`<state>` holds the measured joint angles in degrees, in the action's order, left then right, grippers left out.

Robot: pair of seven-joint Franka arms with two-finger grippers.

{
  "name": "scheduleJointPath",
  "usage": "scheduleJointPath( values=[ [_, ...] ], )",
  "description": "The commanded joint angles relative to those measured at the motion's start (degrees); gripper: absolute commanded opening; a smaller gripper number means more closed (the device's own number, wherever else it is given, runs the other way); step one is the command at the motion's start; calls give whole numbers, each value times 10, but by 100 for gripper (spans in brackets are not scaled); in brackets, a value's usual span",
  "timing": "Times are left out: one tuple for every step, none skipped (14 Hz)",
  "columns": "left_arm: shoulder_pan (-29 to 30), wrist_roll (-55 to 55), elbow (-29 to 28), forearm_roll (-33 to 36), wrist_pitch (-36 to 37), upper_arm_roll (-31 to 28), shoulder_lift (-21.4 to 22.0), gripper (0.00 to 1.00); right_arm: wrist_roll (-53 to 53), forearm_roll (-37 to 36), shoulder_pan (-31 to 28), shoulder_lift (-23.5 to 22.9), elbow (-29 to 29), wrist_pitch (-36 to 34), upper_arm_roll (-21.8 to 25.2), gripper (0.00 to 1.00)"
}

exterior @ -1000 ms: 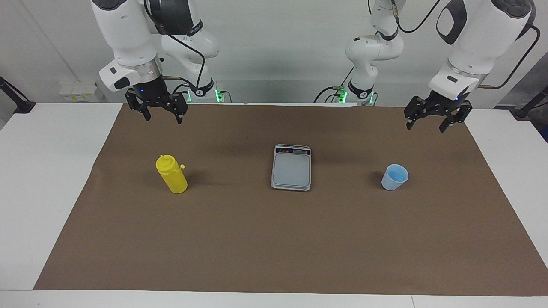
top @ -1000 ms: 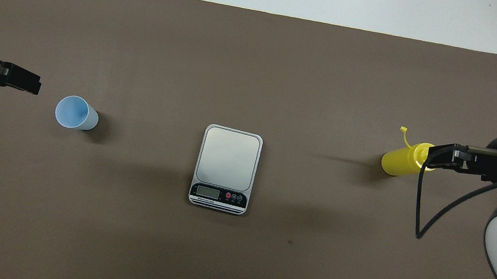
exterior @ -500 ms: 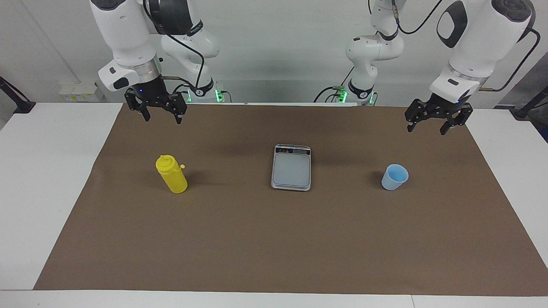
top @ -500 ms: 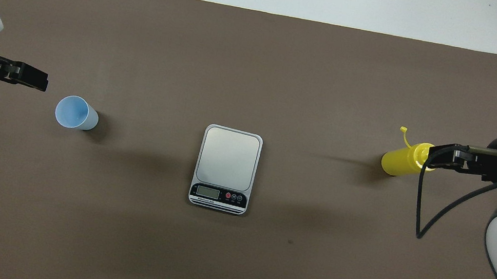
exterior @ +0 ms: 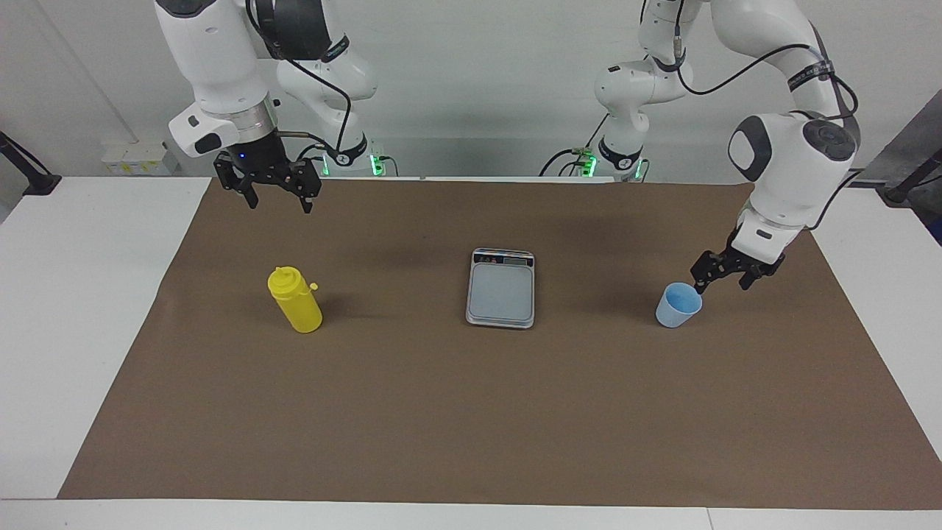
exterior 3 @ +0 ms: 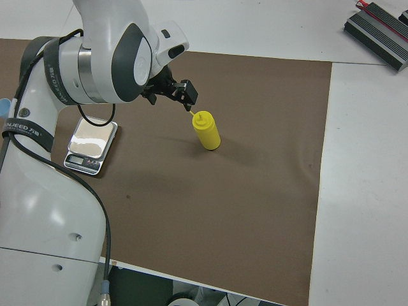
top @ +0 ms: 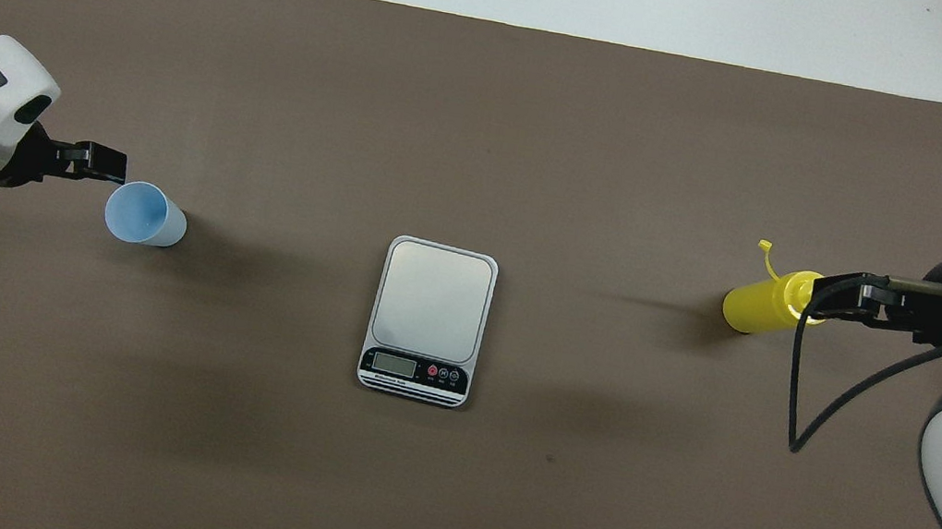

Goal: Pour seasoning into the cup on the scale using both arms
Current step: 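Reach the left gripper to the light-blue cup and grasp it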

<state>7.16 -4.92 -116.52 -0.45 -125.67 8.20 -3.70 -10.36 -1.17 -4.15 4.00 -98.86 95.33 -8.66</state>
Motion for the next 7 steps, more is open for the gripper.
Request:
scheduleJointPath(
  values=[
    [7,-22,-54,-11,-53,3,14,100,12,11,-10,9,-8,-3,-3,100],
    [9,-25,-67,-12,-64,3,15,100,12,11,-10,9,-8,-3,-3,100],
    [10,-28,-72,-12,-70,3,15,100,12,11,-10,9,-8,-3,-3,100],
    [10,-34,-75,-12,-73,3,10,100,12,11,-10,9,-8,-4,-4,100],
    [9,-43,-77,-12,-80,3,-3,100,12,11,-10,9,-8,-3,-3,100],
    [8,-48,-78,-12,-89,3,-10,100,12,11,-10,9,-8,-3,-3,100],
    [9,-50,-85,-12,-98,3,-14,100,12,12,-10,9,-8,-3,-3,100]
  ],
)
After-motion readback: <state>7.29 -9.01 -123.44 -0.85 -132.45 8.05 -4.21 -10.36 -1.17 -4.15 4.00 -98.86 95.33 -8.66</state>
